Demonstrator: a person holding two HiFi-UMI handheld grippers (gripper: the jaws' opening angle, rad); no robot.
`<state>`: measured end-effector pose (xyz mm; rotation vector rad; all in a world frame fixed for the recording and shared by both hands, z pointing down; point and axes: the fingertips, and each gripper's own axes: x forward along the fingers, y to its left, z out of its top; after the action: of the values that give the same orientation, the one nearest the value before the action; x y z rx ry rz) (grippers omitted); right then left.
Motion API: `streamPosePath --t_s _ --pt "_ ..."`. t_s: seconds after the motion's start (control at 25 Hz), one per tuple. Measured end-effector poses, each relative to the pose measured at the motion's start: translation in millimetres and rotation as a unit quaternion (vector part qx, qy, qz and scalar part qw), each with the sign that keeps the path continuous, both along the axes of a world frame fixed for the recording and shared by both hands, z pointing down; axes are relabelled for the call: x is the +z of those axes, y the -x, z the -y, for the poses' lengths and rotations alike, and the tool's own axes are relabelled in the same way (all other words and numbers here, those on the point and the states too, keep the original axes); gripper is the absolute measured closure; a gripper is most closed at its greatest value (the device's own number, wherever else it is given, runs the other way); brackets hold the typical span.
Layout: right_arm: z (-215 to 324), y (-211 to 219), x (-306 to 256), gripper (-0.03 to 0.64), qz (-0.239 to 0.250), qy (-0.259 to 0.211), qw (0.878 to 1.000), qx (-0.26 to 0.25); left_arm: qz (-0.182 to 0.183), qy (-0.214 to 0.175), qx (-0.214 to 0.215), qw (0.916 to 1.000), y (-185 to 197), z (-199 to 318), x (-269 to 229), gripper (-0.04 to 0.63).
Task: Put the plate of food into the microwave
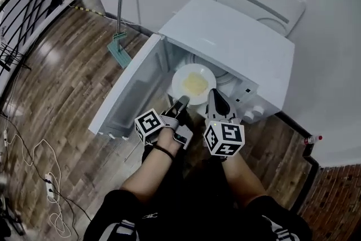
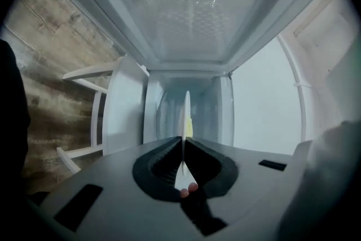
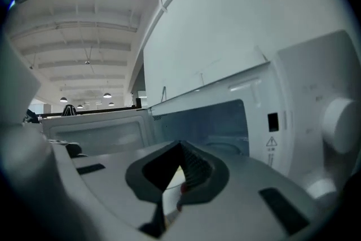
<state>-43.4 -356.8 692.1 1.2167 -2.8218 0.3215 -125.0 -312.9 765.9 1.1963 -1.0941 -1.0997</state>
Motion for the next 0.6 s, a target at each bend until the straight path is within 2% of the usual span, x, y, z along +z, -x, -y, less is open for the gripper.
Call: streamPosePath --t_s 0.08,0.24,0.44,0.6 --pt "6 1 10 0.606 0.007 -0.015 1.000 0.007 0.018 -0.008 -0.001 0.9998 7 13 13 0.581" --pt "10 -6 18 0.606 0.008 -0.019 1.000 0.019 0.030 -0.007 0.000 0.9995 12 38 18 0.581" --pt "11 -21 17 0.606 0.006 -0.021 0.999 0.028 0.050 -0.001 0.025 0.9985 9 70 17 0.581" --pt "12 -28 21 0.606 0.006 -0.018 0.999 0.035 0.048 0.002 0.040 0.9981 9 101 15 0.581"
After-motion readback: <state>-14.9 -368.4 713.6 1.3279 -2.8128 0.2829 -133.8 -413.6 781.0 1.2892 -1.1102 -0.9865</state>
